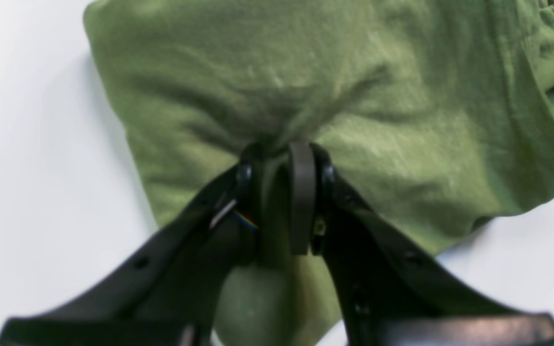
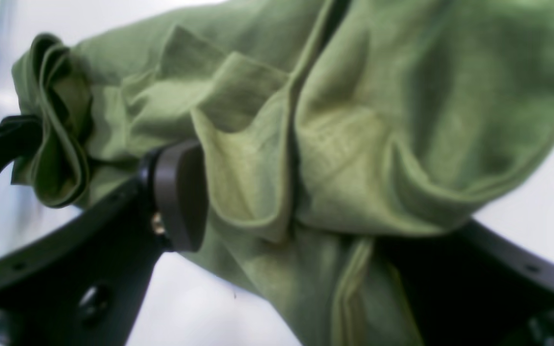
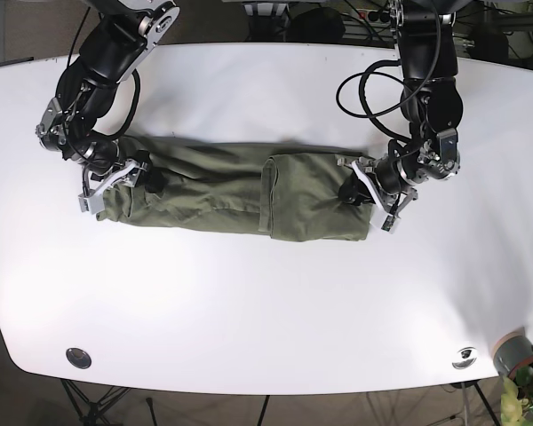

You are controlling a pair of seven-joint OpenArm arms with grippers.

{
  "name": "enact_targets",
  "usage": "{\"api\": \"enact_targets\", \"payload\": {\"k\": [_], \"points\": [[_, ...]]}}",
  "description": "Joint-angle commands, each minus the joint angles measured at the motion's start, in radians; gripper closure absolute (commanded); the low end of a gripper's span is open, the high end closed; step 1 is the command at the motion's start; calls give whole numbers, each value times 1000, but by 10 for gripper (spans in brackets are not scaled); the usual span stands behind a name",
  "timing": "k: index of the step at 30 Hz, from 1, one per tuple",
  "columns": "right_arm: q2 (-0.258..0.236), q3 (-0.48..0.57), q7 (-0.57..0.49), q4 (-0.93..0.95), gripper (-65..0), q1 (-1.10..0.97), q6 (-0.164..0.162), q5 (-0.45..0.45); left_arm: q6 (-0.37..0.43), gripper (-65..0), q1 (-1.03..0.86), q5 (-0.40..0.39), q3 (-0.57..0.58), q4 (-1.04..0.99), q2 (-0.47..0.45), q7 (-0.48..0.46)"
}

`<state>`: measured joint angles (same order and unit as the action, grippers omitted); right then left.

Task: Fold the T-shirt properly
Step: 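Grasp both ends of the shortened strip with both grippers, then push both strip ends inward toward each other, bunching the shirt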

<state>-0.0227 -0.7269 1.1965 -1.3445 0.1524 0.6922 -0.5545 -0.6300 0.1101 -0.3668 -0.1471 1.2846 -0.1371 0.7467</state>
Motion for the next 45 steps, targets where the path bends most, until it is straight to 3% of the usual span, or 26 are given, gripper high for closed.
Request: {"api": "enact_targets", "payload": {"k": [1,4,6,9,12,22,26,31,39,45], "points": [[-12,-1,-17,-11,-292,17,6,-17,-1,-76,-3,15,-1,11,-8,17],[-35,2,-36,-16,-92,17,6,-19,-1,-78,-6,15,2,10,-14,17],[-39,3,-46,-17,-13,17,6,-19,3,-79,-6,16,2,7,-12,17],[-56,5,-50,-60,-41,13,6,-19,5,-81,-6,16,2,3,-8,17],[-58,17,-50,-149,-24,-9,6,-19,5,-81,-6,16,4,-4,-6,17],[-50,252,-50,-479,-22,-103,6,-17,6,-81,24,16,108,-72,-5,17],[-15,320,-50,-557,-22,-115,6,-19,6,-81,29,16,122,-73,17,17],[34,401,-50,-596,-22,-109,-30,-22,6,-81,27,16,125,-75,23,17],[137,517,-53,-568,-22,-78,-67,-14,6,-81,21,16,126,-75,46,17],[168,596,-59,-474,-22,-26,-81,40,6,-81,21,16,126,-75,49,17]]}}
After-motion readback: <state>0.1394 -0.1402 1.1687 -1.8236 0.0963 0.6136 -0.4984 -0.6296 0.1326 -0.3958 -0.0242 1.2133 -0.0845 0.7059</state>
